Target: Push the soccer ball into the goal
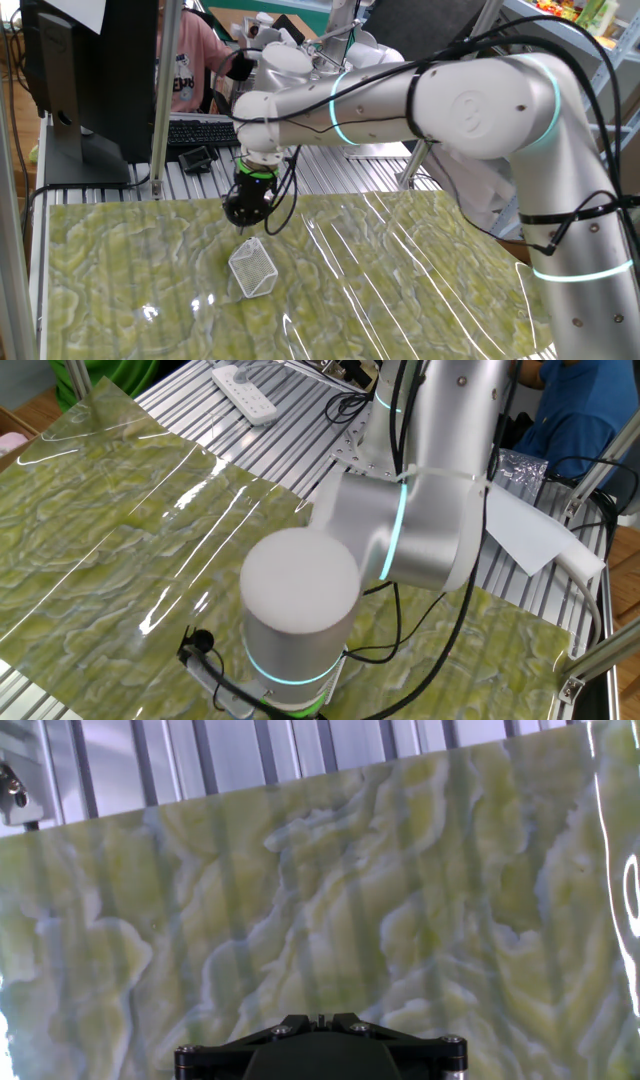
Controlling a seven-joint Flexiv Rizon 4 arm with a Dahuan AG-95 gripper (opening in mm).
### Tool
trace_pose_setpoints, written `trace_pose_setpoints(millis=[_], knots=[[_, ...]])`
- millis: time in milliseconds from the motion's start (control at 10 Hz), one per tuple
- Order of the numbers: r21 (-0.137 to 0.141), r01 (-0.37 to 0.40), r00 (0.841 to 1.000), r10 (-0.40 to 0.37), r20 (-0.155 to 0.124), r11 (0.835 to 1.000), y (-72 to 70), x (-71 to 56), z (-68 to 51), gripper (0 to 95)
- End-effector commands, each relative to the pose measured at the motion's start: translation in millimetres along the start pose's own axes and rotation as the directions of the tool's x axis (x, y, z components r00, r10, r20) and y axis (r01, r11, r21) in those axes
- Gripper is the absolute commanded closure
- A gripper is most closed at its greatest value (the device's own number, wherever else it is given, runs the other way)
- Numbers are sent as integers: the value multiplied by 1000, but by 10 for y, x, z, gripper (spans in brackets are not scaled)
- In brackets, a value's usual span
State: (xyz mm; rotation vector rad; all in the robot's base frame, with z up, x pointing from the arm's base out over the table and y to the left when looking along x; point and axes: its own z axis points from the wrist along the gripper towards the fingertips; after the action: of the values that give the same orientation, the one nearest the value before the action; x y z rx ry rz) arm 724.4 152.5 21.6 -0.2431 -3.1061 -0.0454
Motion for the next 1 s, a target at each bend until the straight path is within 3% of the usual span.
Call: trace_pose_setpoints(millis=[100,500,1000], knots=[[-3,3,1000,-3,7,1000,-51,44,20,950],[0,-8,1000,8,-10,1000,-101,91,-21,950],[-1,-1,1000,1,-6,1000,-164,117,29,950]])
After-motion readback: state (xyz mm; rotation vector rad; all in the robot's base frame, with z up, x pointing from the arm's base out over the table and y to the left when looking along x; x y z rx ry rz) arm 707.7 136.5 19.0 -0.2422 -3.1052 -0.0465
